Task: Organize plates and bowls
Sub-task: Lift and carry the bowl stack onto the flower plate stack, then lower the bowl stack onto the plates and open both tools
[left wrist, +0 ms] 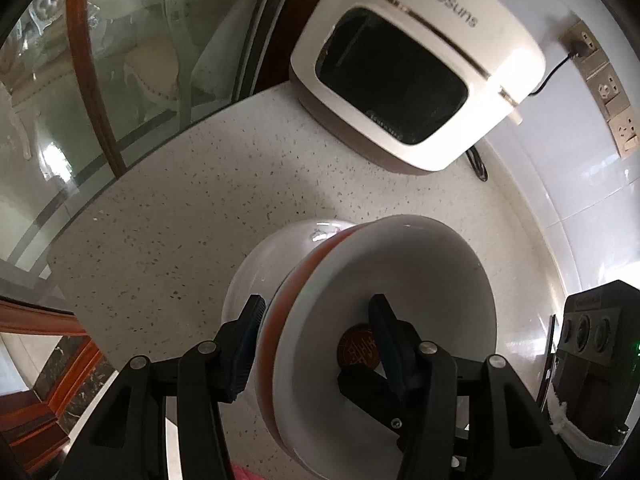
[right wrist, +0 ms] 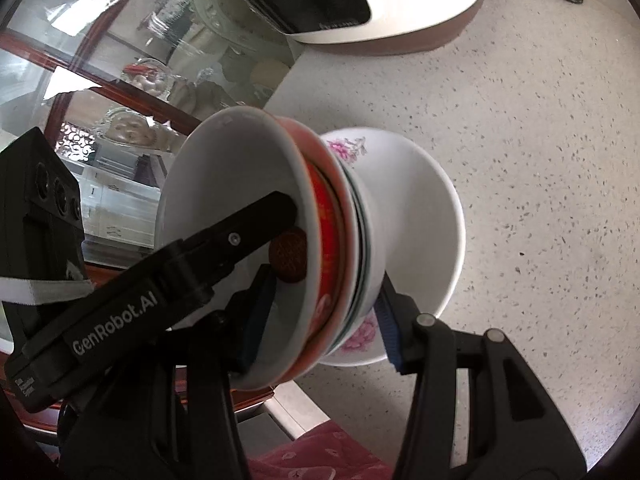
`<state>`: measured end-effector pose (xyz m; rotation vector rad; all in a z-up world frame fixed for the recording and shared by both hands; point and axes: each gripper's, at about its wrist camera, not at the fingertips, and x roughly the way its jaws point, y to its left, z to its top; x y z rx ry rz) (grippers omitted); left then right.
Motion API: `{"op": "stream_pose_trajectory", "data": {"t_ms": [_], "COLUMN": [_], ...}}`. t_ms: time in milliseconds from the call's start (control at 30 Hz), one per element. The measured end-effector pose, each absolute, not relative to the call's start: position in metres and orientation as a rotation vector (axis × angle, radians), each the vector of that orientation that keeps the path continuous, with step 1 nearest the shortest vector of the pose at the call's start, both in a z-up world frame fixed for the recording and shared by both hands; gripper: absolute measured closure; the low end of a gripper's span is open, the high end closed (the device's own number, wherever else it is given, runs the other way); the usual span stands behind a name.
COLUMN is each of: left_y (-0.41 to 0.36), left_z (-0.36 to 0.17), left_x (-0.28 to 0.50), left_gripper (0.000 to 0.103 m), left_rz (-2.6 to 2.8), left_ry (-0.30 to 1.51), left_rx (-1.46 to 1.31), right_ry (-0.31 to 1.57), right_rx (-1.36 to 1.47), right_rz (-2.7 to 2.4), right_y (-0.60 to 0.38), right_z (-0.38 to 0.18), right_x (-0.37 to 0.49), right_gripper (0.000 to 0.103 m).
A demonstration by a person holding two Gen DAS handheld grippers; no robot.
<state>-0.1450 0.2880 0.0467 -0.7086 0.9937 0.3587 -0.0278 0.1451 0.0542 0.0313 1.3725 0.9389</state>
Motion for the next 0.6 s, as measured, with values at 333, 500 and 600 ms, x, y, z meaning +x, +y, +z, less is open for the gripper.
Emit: {"op": "stream_pose_trajectory", "data": {"t_ms": [333, 500, 600], "left_y": [0.283, 0.289, 0.285], "left_z": [0.053, 0.058, 0.061], "left_x": [-0.132, -0.136, -0.136], "left_gripper": [0.044, 0.032, 0.02], "left_rz": [0.351, 0.345, 0.348], "left_ry": [0.974, 0.914, 0.868], "left_rx": [-0.602, -0.612, -0.579], "right_ry": [1.35, 1.246, 1.174], "right_rx": [-0.013, -0.061, -0.095], "right_rz": [0.902, 0.914, 0.926], "right_y": [0.165, 0.168, 0.165], "right_z": [0.061, 0.079, 0.089], "right_x": [-0.02, -0.025, -0.031], "right_gripper": [0.046, 0.036, 0.03]}}
